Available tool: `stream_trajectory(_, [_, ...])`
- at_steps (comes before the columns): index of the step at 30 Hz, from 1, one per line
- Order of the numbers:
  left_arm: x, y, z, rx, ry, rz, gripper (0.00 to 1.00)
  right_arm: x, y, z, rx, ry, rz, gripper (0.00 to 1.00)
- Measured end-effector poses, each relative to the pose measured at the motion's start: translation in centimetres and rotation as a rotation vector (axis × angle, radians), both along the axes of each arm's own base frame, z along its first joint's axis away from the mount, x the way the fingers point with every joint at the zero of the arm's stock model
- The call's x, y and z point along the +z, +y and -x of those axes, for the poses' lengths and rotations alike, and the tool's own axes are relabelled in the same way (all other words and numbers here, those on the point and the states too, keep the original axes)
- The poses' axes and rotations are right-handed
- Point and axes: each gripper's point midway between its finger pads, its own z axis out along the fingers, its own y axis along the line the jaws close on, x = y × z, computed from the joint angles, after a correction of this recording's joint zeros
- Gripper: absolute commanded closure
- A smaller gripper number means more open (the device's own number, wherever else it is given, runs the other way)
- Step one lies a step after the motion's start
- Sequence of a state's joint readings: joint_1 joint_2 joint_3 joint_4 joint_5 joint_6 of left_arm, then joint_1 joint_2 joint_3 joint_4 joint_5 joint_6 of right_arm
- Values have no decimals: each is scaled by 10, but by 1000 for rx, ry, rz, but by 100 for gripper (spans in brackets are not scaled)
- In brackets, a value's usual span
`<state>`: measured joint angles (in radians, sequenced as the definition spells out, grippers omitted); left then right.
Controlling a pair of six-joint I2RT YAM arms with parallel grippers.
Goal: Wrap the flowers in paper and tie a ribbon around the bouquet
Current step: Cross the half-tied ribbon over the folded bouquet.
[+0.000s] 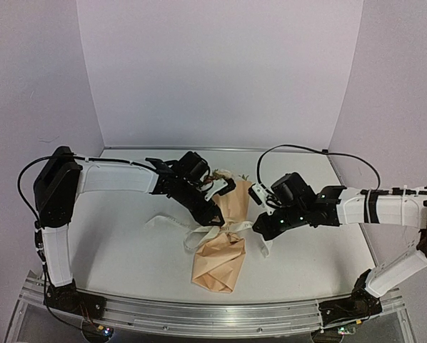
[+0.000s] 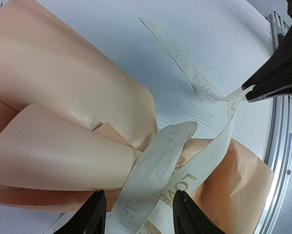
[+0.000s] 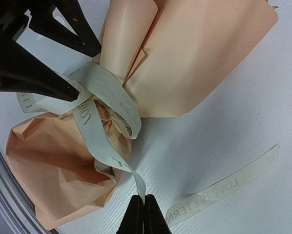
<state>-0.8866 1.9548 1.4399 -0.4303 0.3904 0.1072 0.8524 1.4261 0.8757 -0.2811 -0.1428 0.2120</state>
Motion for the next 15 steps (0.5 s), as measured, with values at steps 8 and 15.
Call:
stream_trajectory(8, [-7,-1,1,3,13,-10,81,1,0,-3,-9,-11,-1,100])
stream_trajectory(15, [-6,-2,3,11,29,-3,100,2,0,-3,-9,-12,-4,100])
